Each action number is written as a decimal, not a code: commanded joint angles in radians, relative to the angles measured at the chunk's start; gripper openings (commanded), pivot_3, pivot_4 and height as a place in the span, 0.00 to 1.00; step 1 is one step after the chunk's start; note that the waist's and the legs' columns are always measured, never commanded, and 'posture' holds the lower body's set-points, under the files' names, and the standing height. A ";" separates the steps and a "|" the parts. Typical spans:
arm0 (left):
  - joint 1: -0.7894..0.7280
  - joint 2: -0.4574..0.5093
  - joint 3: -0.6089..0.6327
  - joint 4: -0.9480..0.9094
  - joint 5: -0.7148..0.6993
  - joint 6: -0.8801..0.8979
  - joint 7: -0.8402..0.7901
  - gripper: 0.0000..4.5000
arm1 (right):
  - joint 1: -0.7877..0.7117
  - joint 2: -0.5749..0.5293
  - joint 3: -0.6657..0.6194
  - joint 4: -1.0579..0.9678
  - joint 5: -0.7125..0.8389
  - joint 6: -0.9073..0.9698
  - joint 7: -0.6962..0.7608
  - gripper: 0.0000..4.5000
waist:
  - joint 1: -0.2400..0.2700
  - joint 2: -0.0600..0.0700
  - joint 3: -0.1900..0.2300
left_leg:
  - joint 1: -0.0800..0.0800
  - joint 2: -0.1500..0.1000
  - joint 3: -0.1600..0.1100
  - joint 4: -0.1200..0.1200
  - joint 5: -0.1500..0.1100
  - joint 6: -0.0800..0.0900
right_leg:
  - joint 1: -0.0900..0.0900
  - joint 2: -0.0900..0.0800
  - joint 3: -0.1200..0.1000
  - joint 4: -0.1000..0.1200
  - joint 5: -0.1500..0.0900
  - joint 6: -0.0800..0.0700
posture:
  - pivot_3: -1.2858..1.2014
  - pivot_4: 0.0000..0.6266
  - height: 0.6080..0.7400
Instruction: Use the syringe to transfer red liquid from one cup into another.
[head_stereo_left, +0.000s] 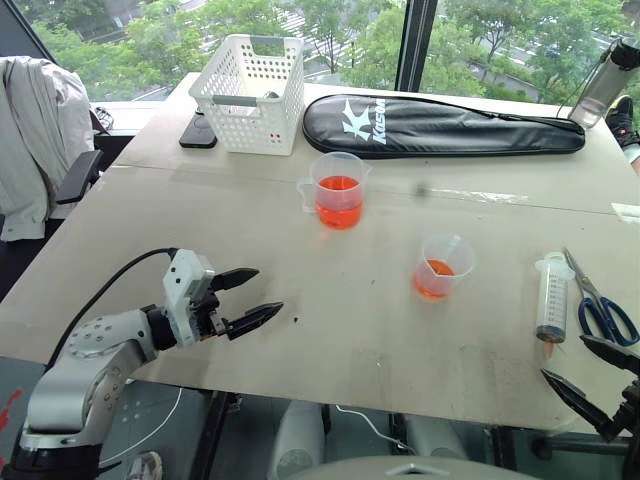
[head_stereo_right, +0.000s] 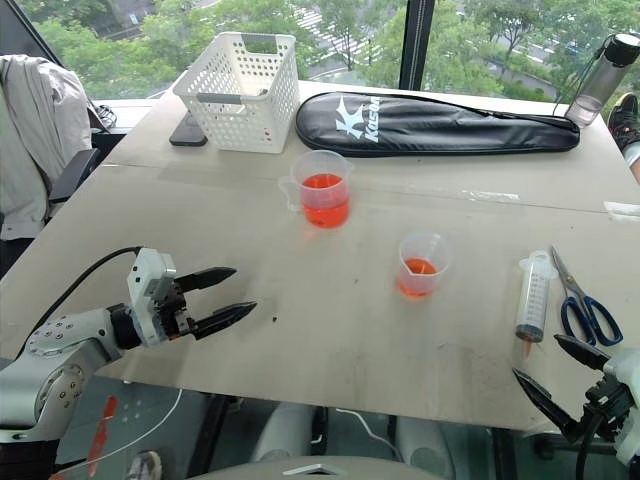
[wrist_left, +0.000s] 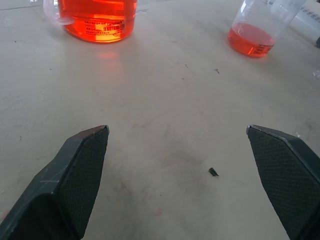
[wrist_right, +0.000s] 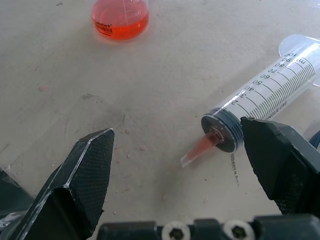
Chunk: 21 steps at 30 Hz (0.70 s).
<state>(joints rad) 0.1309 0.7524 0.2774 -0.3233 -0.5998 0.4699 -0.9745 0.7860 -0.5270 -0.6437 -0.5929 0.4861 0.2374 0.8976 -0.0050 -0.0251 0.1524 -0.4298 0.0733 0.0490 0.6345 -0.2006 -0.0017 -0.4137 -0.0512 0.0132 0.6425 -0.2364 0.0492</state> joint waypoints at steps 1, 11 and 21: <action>-0.034 -0.009 0.007 -0.049 -0.024 -0.006 0.013 1.00 | -0.009 0.005 -0.013 -0.053 0.030 0.028 -0.050 0.97 | 0.000 0.000 0.000 | 0.000 0.000 0.000 0.000 0.000 0.000 | 0.000 0.000 0.000 0.000 0.000 0.000 | 0.52 0.24 0.88; -0.219 -0.047 -0.095 -0.134 -0.157 0.090 -0.016 1.00 | -0.158 -0.046 -0.055 -0.232 0.140 0.315 -0.365 0.97 | 0.011 0.001 -0.001 | -0.001 -0.001 0.002 0.002 0.003 0.005 | 0.002 0.004 0.000 0.000 0.002 -0.003 | 0.52 0.24 0.88; -0.358 0.007 -0.229 -0.186 -0.121 0.006 -0.211 1.00 | -0.679 -0.227 -0.098 -0.164 0.417 1.228 -0.773 0.97 | 0.017 -0.001 -0.001 | -0.001 -0.001 0.001 0.005 0.003 0.005 | 0.002 0.005 0.001 0.000 0.003 -0.003 | 0.52 0.24 0.88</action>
<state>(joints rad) -0.2055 0.7534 0.0619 -0.4915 -0.7345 0.5145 -1.1543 0.1646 -0.7610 -0.7227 -0.8030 0.8722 1.2889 0.1769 0.0117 -0.0259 0.1512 -0.4307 0.0721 0.0500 0.6394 -0.1974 0.0035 -0.4110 -0.0454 0.0143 0.6430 -0.2334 0.0451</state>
